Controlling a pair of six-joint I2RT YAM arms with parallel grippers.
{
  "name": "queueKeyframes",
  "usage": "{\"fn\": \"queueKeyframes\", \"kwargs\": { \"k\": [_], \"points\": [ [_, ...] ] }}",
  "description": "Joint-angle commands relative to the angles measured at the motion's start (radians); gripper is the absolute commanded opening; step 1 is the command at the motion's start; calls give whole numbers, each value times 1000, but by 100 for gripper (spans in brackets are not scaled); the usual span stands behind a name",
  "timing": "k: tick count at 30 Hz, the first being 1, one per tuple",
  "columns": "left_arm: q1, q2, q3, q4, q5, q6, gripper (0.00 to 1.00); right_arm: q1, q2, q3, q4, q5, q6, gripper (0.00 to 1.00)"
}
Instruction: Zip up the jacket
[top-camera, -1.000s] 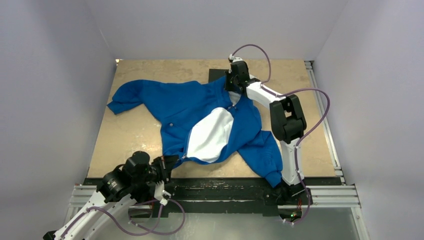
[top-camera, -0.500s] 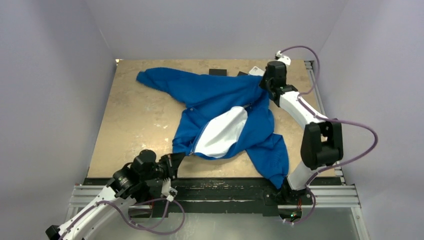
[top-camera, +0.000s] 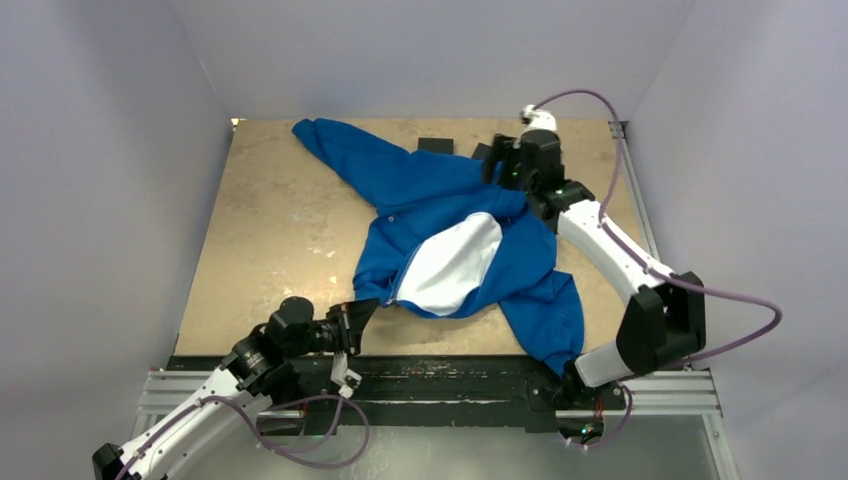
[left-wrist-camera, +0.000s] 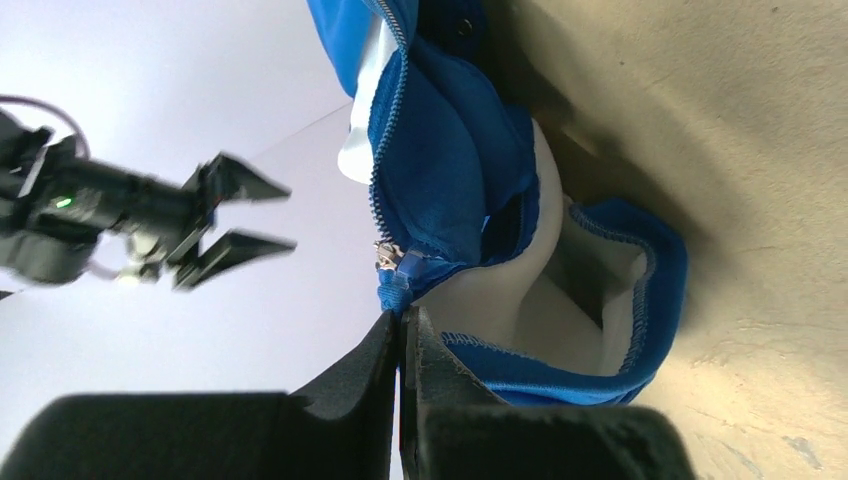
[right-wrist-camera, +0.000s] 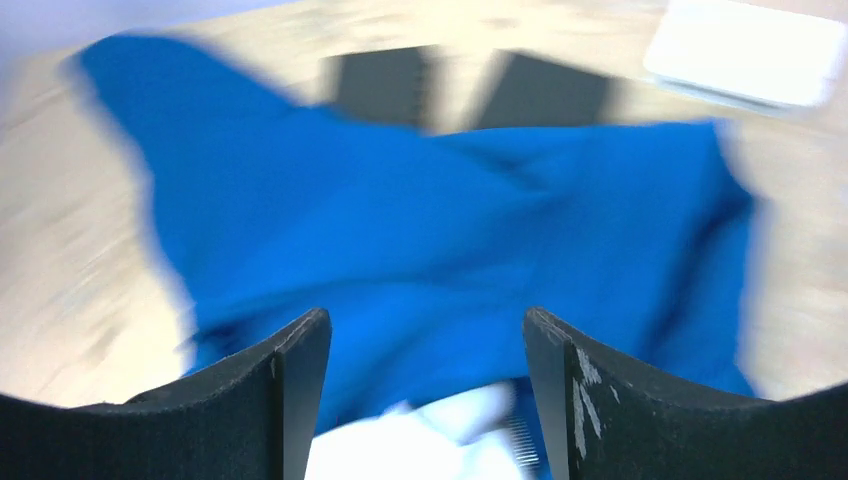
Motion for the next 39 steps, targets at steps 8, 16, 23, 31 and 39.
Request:
{"fn": "queueKeyframes", "kwargs": {
  "k": [8, 16, 23, 31, 39],
  "points": [
    [6, 14, 41, -193, -70, 13, 0, 377, 166, -20, -4, -566, -100, 81],
    [73, 231, 69, -89, -388, -73, 0, 385, 337, 141, -34, -387, -152, 77],
    [229, 246, 33, 182, -154, -38, 0, 349, 340, 21, 108, -210, 22, 46],
    [230, 309, -17, 440, 82, -80, 0, 224, 231, -250, 287, -83, 246, 20],
    [230, 322, -55, 502, 272, 25, 0, 192, 19, -270, 389, -402, 97, 59]
  ]
}}
